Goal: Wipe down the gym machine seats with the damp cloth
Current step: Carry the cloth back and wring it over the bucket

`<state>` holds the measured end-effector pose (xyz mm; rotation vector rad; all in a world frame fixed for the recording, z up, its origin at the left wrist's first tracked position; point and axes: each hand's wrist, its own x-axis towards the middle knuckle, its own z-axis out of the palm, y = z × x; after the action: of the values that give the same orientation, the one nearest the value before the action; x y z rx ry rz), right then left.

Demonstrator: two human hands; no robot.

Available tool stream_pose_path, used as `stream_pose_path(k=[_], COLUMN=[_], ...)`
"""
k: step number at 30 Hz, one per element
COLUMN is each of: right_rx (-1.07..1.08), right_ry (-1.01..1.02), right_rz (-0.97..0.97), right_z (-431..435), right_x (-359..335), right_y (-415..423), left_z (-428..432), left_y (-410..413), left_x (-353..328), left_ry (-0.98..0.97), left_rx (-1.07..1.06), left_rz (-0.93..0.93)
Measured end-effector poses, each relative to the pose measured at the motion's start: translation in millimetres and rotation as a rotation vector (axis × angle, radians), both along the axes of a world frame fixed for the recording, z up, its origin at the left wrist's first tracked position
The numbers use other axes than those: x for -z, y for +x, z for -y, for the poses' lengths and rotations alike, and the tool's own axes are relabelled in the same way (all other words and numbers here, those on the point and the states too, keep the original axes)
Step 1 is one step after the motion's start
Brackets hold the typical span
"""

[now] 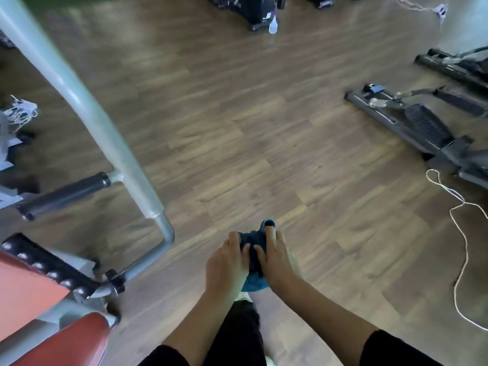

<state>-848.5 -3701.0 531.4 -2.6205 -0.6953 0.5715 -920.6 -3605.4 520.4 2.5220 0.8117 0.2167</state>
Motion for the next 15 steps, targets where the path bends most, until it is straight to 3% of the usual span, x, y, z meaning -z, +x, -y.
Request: stream_pose_path(k=[5, 15], right_rx=[-0.079, -0.265], right_ry=[0.036, 0.018], right_rz=[0.055, 0.165], right_z=[-55, -240], right_x=[8, -13], right_y=[97, 291], left_z=[-59, -228], left_y=[93, 276], left_x=[20, -5], left_ry=[0.246, 0.253], left_rx=[0.031, -0.154], left_rz=[0.101, 0.0])
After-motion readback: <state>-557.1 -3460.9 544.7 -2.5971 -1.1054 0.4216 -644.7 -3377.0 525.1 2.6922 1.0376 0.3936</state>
